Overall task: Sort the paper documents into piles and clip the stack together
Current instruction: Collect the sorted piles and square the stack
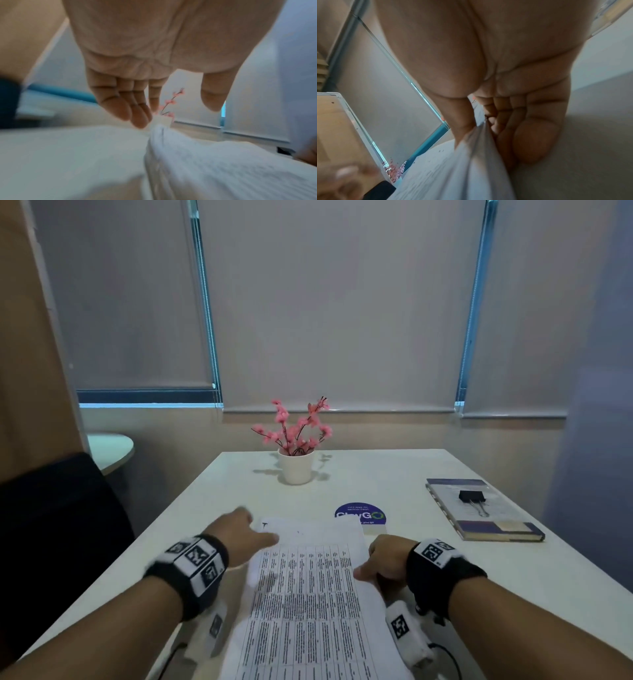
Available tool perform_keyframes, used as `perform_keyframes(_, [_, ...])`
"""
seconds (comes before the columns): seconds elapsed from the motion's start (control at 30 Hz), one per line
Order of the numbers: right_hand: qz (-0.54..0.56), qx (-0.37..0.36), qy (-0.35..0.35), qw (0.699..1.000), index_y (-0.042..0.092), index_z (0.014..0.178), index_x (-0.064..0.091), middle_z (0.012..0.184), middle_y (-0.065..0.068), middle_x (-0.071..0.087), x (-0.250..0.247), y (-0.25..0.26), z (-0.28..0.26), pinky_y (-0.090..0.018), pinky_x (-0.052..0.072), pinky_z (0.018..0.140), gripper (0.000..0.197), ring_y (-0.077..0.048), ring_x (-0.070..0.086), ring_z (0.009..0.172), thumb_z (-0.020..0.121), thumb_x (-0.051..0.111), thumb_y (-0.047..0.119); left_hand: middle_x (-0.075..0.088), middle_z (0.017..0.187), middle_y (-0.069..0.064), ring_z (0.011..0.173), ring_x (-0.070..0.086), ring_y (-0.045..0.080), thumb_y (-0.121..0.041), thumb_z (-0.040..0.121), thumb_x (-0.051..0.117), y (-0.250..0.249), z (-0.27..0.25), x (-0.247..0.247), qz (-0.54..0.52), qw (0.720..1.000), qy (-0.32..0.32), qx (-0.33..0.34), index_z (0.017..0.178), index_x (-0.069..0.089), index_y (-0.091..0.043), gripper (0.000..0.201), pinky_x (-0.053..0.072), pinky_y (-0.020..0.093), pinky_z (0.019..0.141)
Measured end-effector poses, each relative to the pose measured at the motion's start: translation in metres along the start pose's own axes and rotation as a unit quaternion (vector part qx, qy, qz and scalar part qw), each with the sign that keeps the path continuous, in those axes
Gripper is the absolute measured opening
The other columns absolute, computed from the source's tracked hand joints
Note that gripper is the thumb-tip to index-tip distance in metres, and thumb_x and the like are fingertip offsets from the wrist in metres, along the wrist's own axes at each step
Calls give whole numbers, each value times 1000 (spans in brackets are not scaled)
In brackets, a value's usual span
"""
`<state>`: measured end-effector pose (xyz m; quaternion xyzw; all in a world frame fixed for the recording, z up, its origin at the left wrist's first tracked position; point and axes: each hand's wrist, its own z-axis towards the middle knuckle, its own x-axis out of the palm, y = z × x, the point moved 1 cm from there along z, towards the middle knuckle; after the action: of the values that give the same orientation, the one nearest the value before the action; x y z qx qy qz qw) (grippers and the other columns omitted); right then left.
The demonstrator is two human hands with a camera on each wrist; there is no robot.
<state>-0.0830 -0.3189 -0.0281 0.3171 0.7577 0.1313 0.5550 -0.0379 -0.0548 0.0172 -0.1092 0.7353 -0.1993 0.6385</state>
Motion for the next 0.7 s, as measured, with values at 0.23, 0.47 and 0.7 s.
perform_keyframes(0.23, [29,-8,1,1000,16,66,62,57,9,65,3,-3,-1,-17,47,51,25,-7,61,49,83,76,27,40,153,2,135,46,24,-69,75,71,-80,-11,41,142,978,89,128,151,36,-35,90,42,46,111])
perform_keyframes(0.47, [-48,-23,6,999,20,68,60,86,4,67,1,-10,6,-27,49,77,31,-16,62,79,80,74,44,4,169,12,155,4,39,-84,64,68,-71,9,83,256,946,181,77,158,11,-39,119,18,61,120])
perform_keyframes(0.7, [36,5,54,998,12,80,70,77,-1,73,-1,-14,16,-32,57,75,35,-21,69,72,79,73,47,-2,169,12,155,0,40,-83,65,67,-64,15,90,241,943,219,69,160,3,-35,124,17,58,123])
